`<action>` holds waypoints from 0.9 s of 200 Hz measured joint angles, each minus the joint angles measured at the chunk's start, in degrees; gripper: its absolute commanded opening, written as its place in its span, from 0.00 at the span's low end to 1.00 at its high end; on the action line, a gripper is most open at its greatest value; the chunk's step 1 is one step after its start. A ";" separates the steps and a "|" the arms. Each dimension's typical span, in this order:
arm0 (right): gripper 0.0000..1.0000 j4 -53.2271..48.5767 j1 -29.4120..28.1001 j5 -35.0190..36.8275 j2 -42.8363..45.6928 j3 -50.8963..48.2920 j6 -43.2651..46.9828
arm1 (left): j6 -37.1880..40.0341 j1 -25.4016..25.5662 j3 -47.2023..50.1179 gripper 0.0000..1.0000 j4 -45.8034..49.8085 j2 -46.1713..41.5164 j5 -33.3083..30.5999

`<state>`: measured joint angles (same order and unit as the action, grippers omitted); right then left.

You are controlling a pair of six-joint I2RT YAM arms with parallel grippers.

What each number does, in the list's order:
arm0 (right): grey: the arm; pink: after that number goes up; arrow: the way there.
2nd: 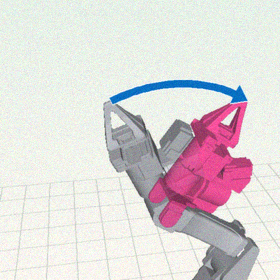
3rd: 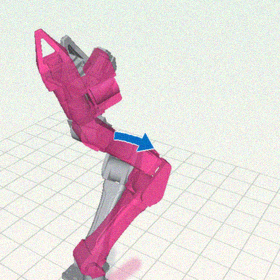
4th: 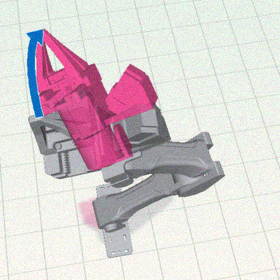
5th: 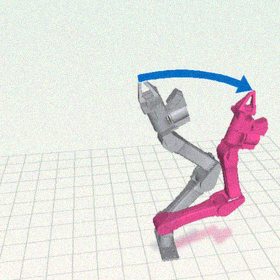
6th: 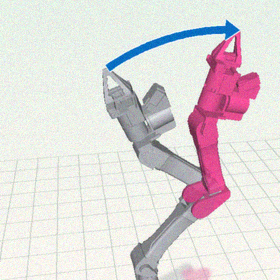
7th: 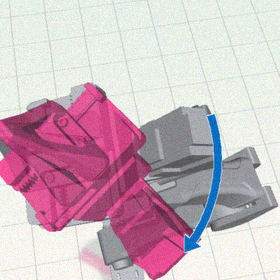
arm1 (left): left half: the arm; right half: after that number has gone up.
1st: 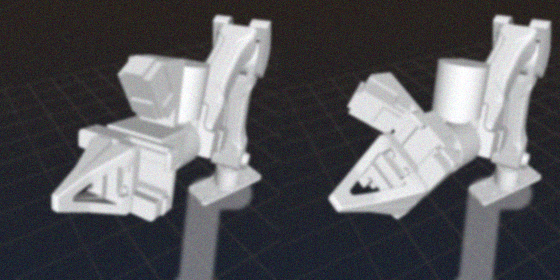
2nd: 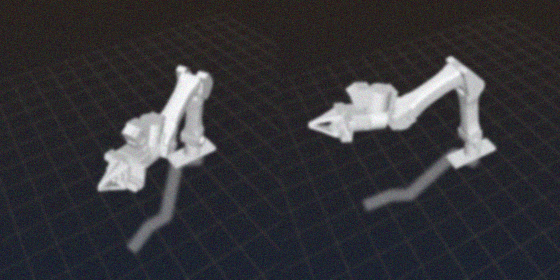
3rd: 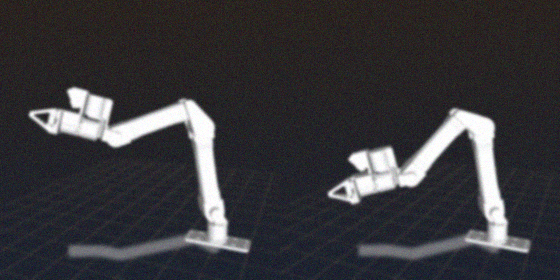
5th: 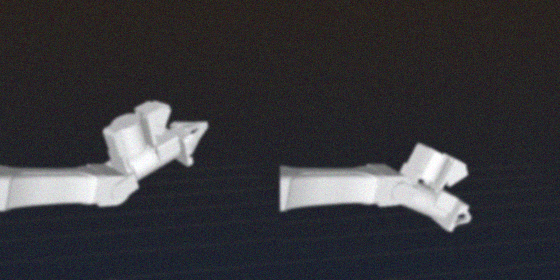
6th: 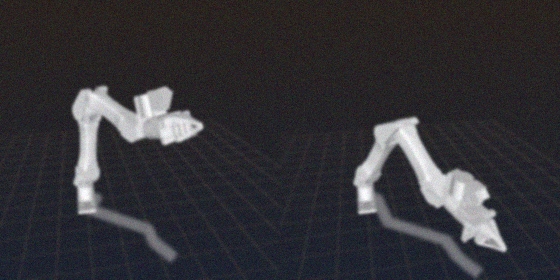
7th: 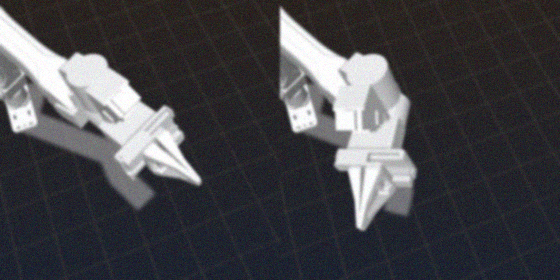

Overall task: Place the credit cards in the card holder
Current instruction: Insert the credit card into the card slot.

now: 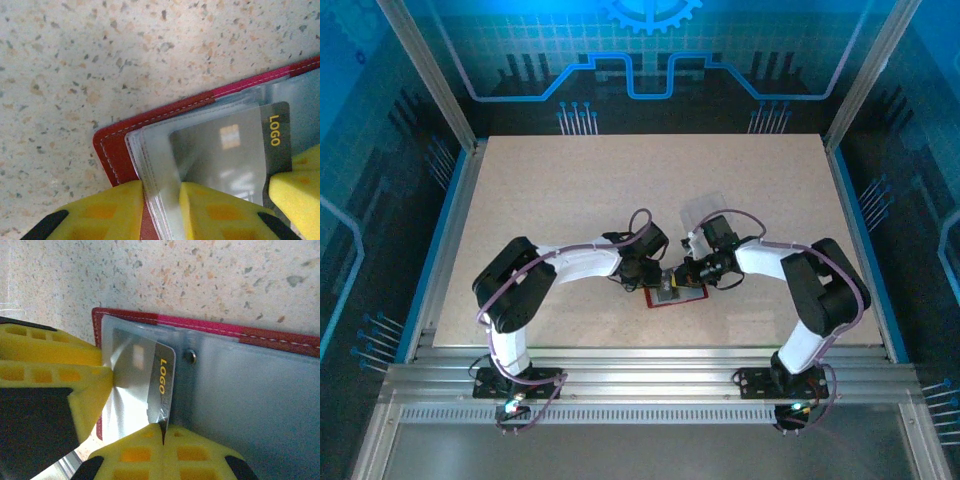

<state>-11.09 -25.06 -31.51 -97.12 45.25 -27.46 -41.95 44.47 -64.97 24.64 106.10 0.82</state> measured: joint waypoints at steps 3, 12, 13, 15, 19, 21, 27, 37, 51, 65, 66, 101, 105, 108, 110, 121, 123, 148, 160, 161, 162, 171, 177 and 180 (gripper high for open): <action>0.00 0.02 -0.02 0.02 -0.02 0.00 -0.02 | -0.11 -0.11 0.28 0.29 -0.17 -0.15 0.28; 0.01 0.02 -0.07 -0.02 -0.09 0.00 0.00 | -0.35 -0.57 1.22 0.29 -1.01 -0.76 1.25; 0.01 0.02 -0.09 -0.04 -0.09 0.00 0.00 | -0.35 -0.68 1.40 0.29 -1.11 -0.85 1.40; 0.01 0.07 -0.09 -0.07 -0.09 0.00 0.00 | -0.50 -0.81 1.64 0.29 -1.33 -1.03 1.70; 0.02 0.15 -0.13 -0.07 -0.09 0.00 0.00 | -0.68 -1.03 2.10 0.30 -1.73 -1.29 2.14; 0.02 0.17 -0.17 -0.09 -0.09 0.00 0.00 | -0.85 -1.18 2.38 0.30 -1.99 -1.49 2.49; 0.03 0.22 -0.31 -0.11 -0.11 0.00 0.00 | -1.20 -1.53 3.13 0.30 -2.62 -1.95 3.26; 0.04 0.37 -0.52 -0.20 -0.11 0.00 0.00 | -1.73 -2.12 4.31 0.30 -3.58 -2.73 4.57; 0.05 0.63 -0.94 -0.39 -0.20 0.02 0.00 | -2.32 -2.75 5.81 0.28 -4.55 -3.89 5.79; 0.06 0.68 -1.16 -0.48 -0.37 0.02 0.00 | -2.99 -3.08 6.84 0.23 -4.92 -4.96 6.84; 0.06 0.68 -1.16 -0.50 -0.39 0.02 0.00 | -2.95 -3.08 6.86 0.23 -4.94 -4.98 6.88; 0.07 0.66 -1.18 -0.48 -0.44 0.04 0.00 | -4.17 -3.41 7.80 0.12 -7.34 -6.29 8.59; 0.07 0.66 -1.18 -0.48 -0.46 0.07 0.00 | -4.50 -3.48 8.13 0.10 -7.61 -6.56 8.81; 0.07 0.66 -1.18 -0.48 -0.50 0.09 0.00 | -4.50 -3.54 8.33 0.09 -7.78 -6.71 8.94; 0.07 0.66 -1.18 -0.48 -0.55 0.11 0.00 | -4.68 -3.56 8.41 0.09 -7.89 -6.78 9.01; 0.08 0.68 -1.18 -0.50 -0.81 0.17 0.00 | -4.72 -3.82 8.96 0.04 -8.33 -7.17 9.29; 0.08 0.68 -1.18 -0.48 -0.85 0.17 0.00 | -4.94 -3.85 9.01 0.03 -8.35 -7.17 9.33; 0.11 0.68 -1.18 -0.50 -1.16 0.20 0.02 | -5.11 -4.15 9.57 0.00 -8.79 -7.19 9.40; 0.14 0.63 -1.20 -0.48 -1.18 0.24 0.02 | -5.11 -4.24 10.03 0.00 -8.92 -7.19 9.40; 0.14 0.63 -1.20 -0.48 -1.18 0.24 0.02 | -5.11 -4.24 10.05 0.00 -8.92 -7.19 9.40; 0.14 0.63 -1.20 -0.48 -1.18 0.24 0.02 | -5.11 -4.24 10.10 0.00 -8.92 -7.19 9.40; 0.15 0.59 -1.20 -0.46 -1.18 0.24 0.00 | -5.11 -4.24 10.40 0.00 -8.94 -7.17 9.40; 0.15 0.59 -1.20 -0.44 -1.18 0.24 0.00 | -5.11 -4.24 10.51 0.00 -8.92 -7.15 9.40; 0.16 0.59 -1.20 -0.44 -1.18 0.24 0.02 | -5.11 -4.24 10.54 0.00 -8.92 -7.10 9.40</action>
<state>-10.50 -26.26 -31.94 -98.30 45.50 -27.44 -47.07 40.23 -54.43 15.73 99.00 10.22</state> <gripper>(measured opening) 0.148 0.059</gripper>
